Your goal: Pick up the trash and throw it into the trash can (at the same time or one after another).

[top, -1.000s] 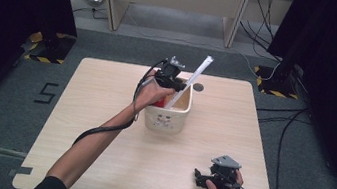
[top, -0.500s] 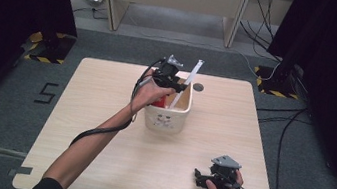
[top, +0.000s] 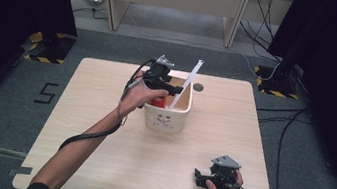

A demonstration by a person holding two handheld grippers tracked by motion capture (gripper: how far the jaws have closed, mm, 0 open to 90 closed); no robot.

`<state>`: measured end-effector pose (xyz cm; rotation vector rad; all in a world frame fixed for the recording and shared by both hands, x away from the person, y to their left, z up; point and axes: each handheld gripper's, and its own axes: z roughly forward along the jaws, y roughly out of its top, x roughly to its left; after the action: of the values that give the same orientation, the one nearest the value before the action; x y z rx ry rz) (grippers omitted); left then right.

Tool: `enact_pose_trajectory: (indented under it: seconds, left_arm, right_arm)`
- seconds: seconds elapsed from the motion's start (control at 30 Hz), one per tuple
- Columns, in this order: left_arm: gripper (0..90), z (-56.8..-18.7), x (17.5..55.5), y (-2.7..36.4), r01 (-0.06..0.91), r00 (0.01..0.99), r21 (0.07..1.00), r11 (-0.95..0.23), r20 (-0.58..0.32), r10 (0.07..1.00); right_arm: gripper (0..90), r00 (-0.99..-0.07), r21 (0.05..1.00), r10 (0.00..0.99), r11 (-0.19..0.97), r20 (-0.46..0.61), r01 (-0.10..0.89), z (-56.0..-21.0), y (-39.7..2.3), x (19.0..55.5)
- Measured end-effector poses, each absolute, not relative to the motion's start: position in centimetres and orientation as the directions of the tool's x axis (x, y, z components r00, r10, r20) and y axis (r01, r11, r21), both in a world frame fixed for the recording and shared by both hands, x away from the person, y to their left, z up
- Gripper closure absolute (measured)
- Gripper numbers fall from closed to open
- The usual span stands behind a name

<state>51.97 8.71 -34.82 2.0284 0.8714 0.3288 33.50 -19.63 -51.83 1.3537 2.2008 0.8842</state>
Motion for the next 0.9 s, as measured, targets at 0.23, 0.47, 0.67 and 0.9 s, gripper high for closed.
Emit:
enact_pose_trajectory:
  seconds: [0.23, 0.47, 0.67, 0.9]
  left_arm:
    - [26.3, -34.6, 50.7, 9.9, 0.452, 0.726, 0.815, -0.362, -0.1, 0.681]
    - [23.1, -34.5, 49.2, 11.6, 0.437, 0.727, 0.822, -0.366, -0.083, 0.682]
    - [23.0, -34.9, 48.3, 13.4, 0.432, 0.722, 0.83, -0.352, -0.085, 0.686]
    - [23.0, -35.3, 46.4, 16.0, 0.42, 0.727, 0.852, -0.311, -0.112, 0.677]
  right_arm:
    - [0.2, -0.445, 0.699, 0.895, 0.327, -0.014, 0.636, -51.8, -19.6, 33.5]
    - [0.2, -0.446, 0.699, 0.895, 0.327, -0.014, 0.636, -51.8, -19.6, 33.5]
    - [0.2, -0.445, 0.699, 0.896, 0.325, -0.01, 0.637, -51.8, -19.6, 33.5]
    - [0.2, -0.446, 0.699, 0.895, 0.328, -0.014, 0.636, -51.9, -19.6, 33.5]
